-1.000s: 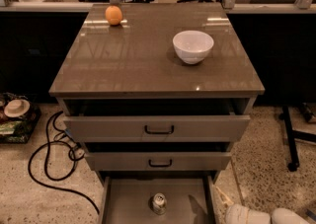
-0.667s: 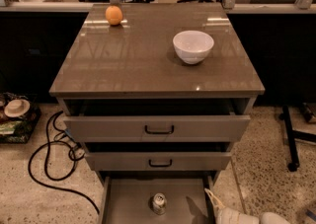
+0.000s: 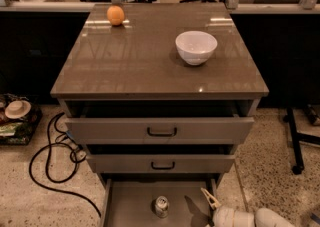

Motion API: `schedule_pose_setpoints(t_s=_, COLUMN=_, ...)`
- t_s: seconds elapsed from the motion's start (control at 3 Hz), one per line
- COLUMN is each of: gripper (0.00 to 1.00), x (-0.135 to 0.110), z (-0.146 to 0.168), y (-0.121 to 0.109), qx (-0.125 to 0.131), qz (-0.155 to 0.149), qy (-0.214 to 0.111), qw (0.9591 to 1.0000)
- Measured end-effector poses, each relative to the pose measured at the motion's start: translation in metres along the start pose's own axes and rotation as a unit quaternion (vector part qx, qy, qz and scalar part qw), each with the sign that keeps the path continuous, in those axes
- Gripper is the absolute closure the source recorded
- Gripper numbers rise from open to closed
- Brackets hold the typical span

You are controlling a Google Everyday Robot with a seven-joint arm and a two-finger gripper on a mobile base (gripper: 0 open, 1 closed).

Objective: Pick 7up can from bottom drawer and place on counter

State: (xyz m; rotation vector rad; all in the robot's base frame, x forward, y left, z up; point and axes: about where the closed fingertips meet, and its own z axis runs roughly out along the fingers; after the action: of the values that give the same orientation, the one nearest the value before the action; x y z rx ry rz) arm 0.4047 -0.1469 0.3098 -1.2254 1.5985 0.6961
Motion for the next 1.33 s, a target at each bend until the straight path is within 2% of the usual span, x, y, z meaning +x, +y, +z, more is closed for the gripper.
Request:
schedule_pose_setpoints(t_s=0.67, gripper=0.0, x=0.022, z=0.079, y=-0.011, qx=-0.056, qz=0.029, qy=-0.053, qw=0.9966)
schedule_pose_setpoints(t_s=1.33, gripper=0.0, x=0.04, z=0.122, y=-0.009, qx=-0.064, qz=0.051, qy=-0.081, qw=0.9933)
